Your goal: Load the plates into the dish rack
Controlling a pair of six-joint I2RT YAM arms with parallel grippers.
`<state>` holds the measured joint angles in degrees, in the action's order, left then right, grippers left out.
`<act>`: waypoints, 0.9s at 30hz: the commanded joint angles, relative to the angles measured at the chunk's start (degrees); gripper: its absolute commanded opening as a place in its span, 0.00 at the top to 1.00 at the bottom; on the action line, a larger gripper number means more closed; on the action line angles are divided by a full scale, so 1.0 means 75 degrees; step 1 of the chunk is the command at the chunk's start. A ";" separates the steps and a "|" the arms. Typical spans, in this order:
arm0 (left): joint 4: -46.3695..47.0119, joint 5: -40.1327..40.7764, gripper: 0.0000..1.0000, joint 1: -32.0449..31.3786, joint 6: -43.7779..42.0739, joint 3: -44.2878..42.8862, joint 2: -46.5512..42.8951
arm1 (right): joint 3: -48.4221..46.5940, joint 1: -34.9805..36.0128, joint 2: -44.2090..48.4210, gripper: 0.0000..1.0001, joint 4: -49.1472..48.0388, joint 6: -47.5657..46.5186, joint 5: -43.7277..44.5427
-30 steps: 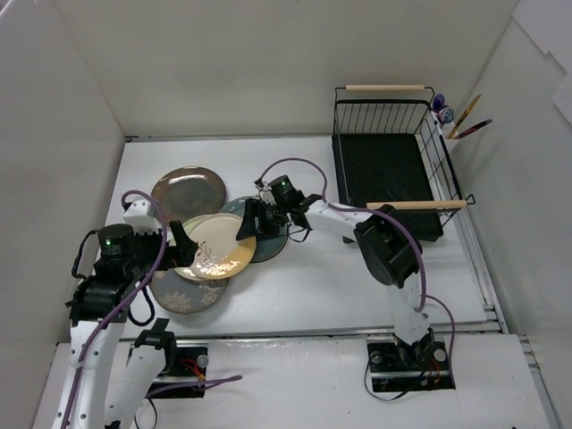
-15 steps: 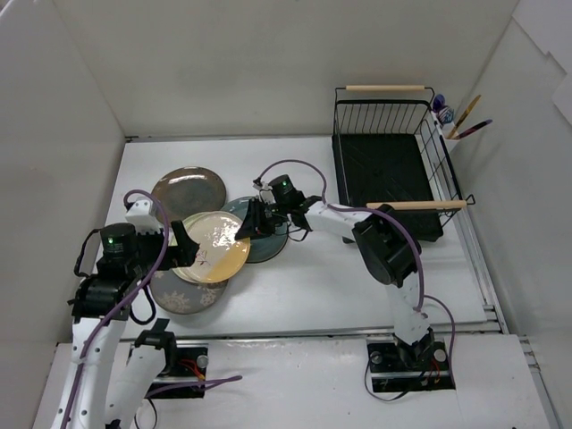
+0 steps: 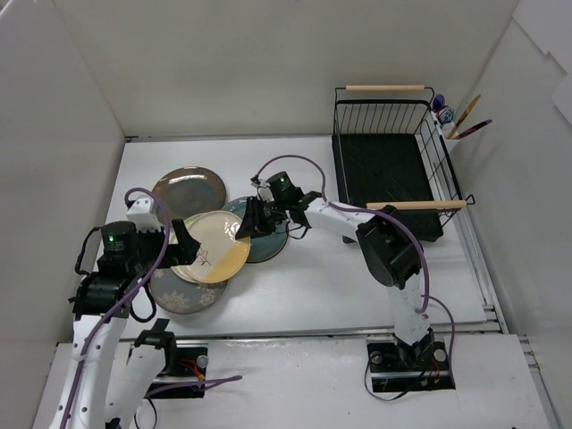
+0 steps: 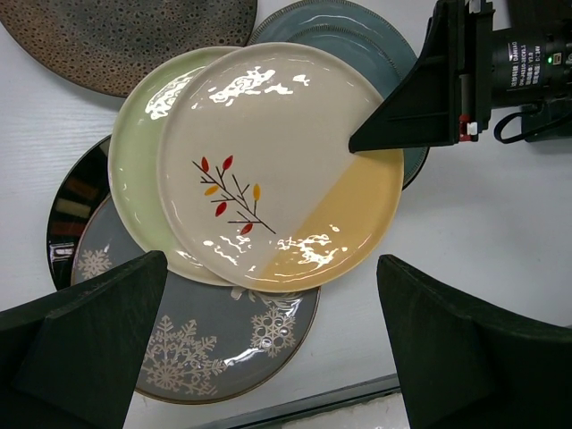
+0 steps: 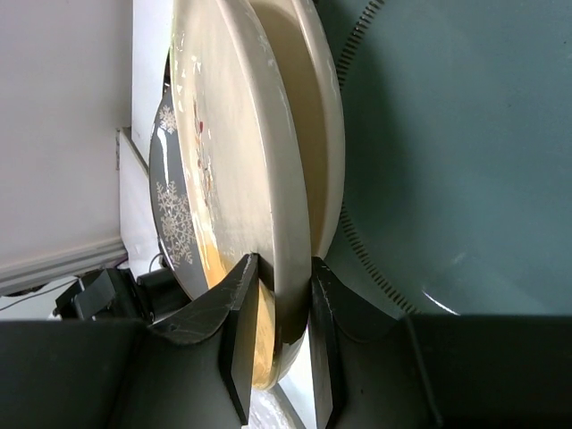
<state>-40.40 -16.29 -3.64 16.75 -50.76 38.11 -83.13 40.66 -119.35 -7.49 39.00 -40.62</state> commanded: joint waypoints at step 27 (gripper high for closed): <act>0.0571 -0.0101 0.01 0.0052 0.0063 -0.0274 0.0321 | -0.1360 -0.0383 0.2260 1.00 0.1841 -0.1918 0.0810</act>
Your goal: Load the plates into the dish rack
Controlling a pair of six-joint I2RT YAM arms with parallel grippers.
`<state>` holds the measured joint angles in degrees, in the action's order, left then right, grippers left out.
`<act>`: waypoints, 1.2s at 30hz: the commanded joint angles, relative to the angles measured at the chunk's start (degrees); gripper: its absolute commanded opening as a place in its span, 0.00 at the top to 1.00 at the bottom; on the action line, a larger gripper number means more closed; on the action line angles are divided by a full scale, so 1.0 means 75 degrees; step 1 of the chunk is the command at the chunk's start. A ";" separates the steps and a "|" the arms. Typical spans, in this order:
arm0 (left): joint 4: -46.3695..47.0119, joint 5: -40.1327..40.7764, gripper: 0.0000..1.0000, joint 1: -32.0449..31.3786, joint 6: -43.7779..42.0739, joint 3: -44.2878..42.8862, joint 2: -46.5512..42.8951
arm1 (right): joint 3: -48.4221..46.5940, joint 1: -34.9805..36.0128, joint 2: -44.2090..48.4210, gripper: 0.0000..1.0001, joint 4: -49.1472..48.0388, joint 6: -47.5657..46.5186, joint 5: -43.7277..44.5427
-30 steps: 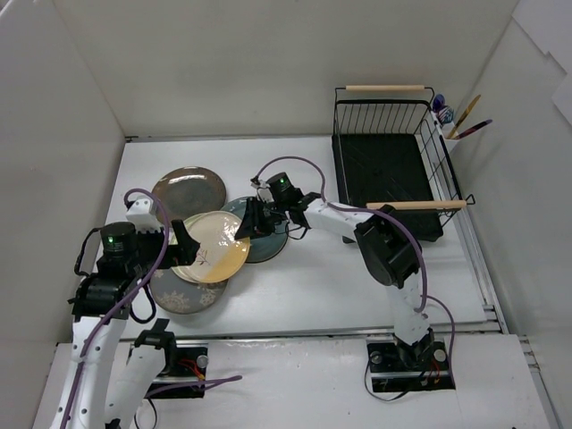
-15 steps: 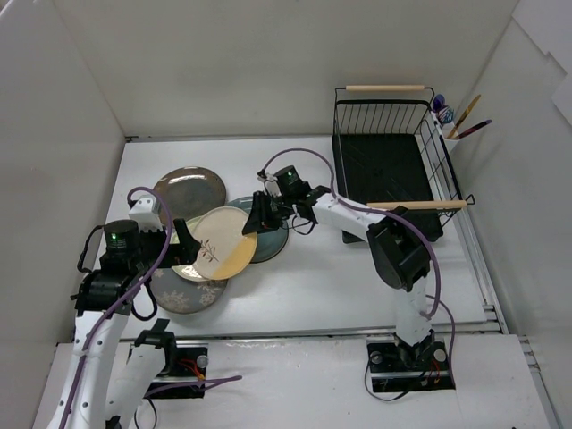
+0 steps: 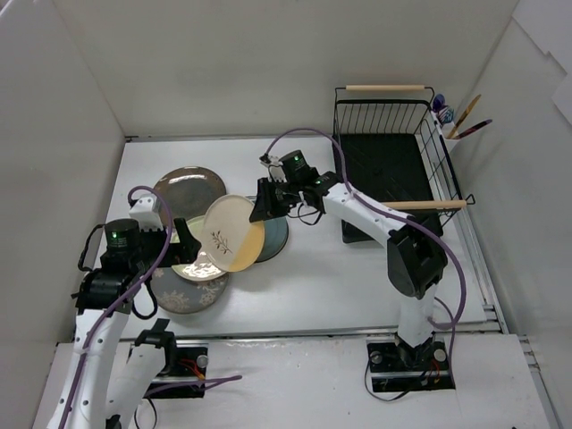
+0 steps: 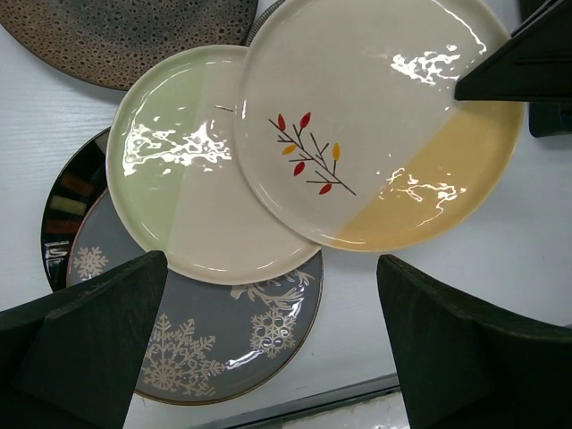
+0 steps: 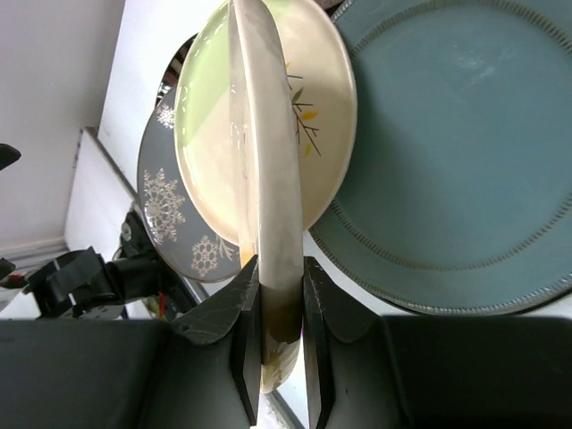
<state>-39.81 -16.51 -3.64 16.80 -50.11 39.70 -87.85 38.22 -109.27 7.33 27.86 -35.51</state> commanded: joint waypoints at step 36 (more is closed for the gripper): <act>0.0679 -0.0177 0.01 0.0052 0.0186 -0.0210 0.0214 | -0.2910 0.0154 0.2792 1.00 0.0768 -0.4439 0.4135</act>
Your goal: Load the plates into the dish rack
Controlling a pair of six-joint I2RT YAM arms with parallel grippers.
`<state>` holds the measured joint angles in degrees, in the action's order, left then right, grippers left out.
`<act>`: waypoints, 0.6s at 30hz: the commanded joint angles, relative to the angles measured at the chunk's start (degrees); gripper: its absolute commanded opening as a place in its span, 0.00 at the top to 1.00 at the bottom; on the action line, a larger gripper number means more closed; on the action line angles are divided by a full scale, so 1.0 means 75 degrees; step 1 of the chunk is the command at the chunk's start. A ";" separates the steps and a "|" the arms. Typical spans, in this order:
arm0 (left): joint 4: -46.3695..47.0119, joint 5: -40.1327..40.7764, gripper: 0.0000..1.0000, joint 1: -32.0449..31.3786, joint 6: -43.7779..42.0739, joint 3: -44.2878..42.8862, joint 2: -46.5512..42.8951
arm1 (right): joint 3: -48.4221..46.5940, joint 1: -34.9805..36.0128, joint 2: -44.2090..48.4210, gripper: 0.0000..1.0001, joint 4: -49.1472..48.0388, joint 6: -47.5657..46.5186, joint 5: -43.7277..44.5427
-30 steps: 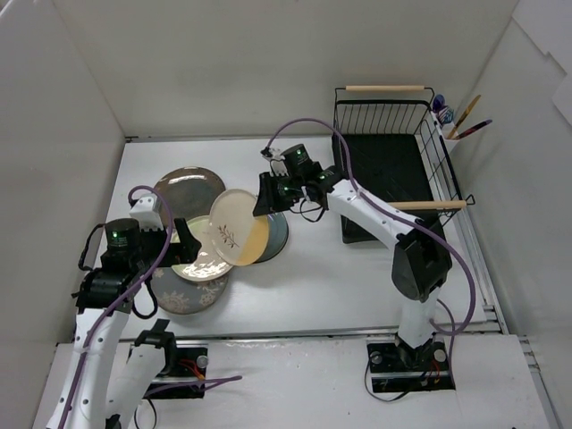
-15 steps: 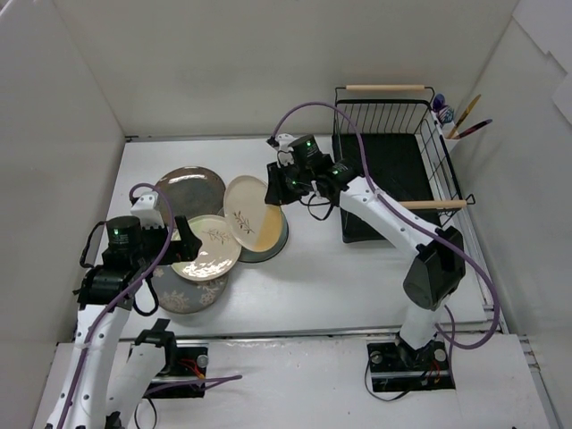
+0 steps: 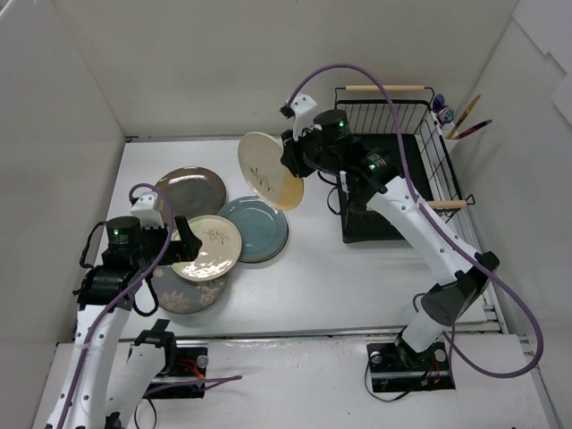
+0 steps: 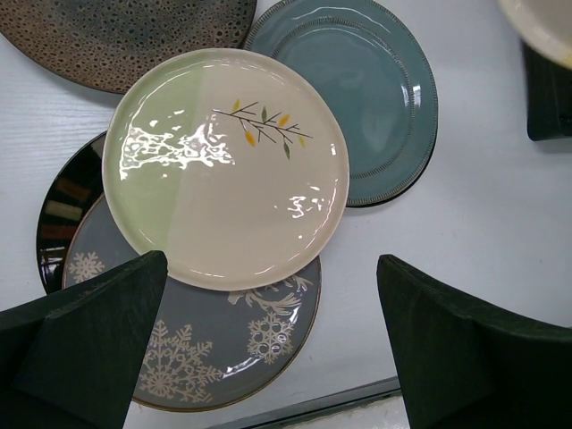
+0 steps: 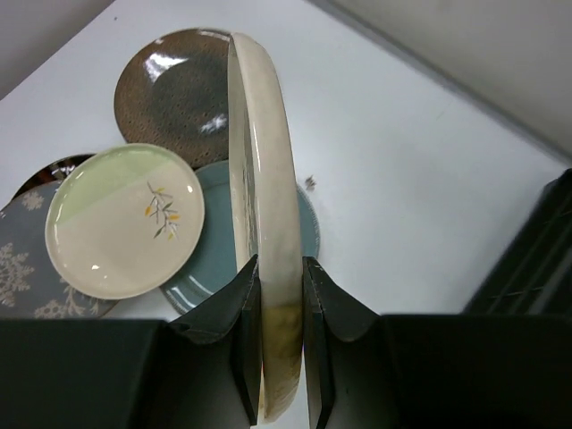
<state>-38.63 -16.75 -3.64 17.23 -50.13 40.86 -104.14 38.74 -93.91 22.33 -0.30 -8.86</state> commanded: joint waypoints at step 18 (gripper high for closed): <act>0.0686 -0.0250 0.01 0.0052 0.0140 -0.0219 0.0259 | -0.1115 -0.1578 0.1681 1.00 -0.1278 -0.2750 0.3572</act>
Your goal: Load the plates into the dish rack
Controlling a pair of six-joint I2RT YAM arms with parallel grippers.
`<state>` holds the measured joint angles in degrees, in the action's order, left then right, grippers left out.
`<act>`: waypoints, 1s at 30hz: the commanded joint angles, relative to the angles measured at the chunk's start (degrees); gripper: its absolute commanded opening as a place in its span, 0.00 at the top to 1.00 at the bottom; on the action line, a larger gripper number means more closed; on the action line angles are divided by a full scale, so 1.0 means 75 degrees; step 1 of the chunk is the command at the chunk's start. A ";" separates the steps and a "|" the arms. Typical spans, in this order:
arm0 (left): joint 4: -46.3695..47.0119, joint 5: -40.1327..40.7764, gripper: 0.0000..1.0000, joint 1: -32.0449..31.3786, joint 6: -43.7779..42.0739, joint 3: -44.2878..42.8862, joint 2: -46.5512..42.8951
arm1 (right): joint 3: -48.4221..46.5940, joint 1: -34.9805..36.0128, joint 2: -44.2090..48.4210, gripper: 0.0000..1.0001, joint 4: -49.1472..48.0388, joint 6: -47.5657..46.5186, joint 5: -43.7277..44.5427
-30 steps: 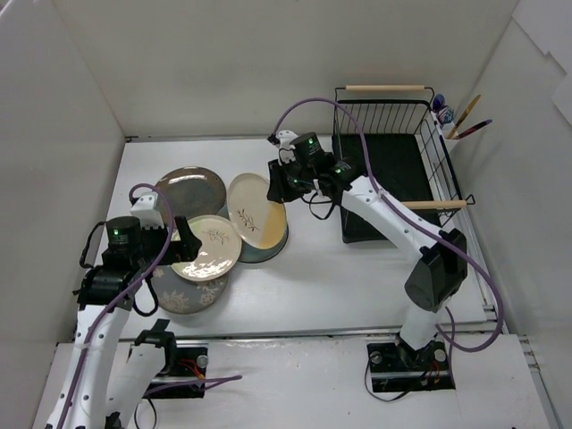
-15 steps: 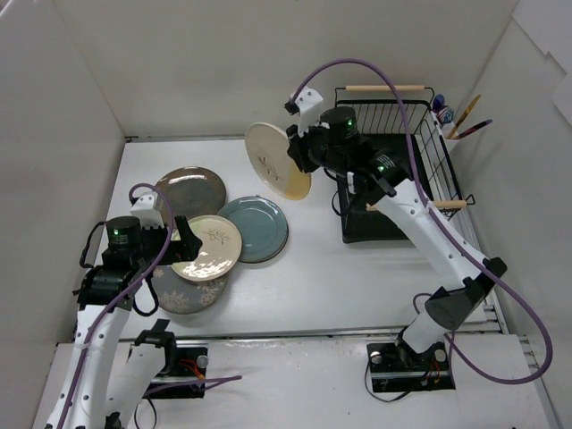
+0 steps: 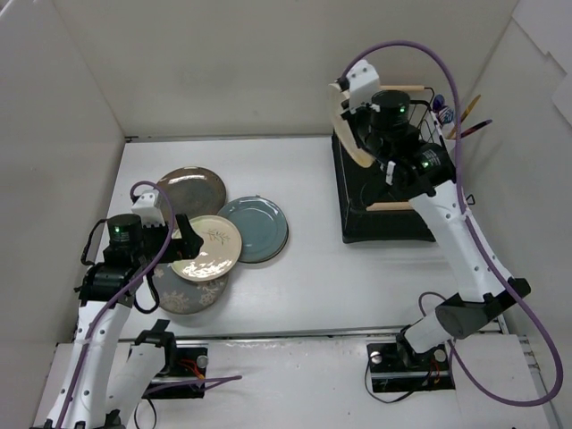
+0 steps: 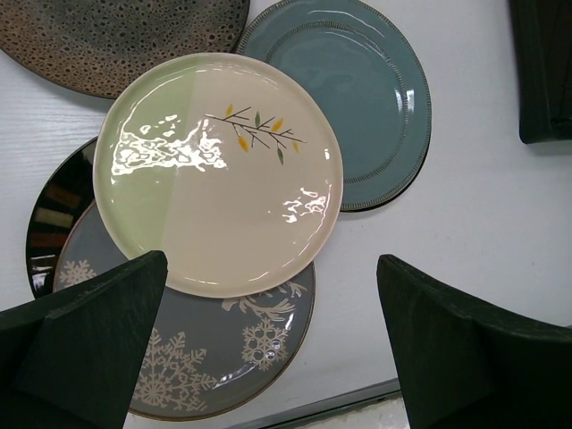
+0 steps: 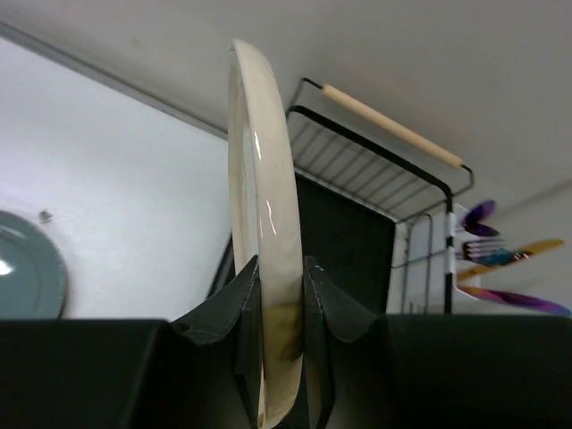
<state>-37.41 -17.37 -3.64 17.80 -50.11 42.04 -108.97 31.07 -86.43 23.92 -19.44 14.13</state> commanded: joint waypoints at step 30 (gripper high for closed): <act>0.1156 -0.0579 0.01 0.0052 -0.0405 0.0224 0.0781 | 0.1310 -0.4705 0.0638 1.00 -0.1561 0.0038 -0.1520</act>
<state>-32.95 -20.84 -3.64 16.05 -47.35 47.03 -96.97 -2.79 -83.07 24.84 -17.19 4.10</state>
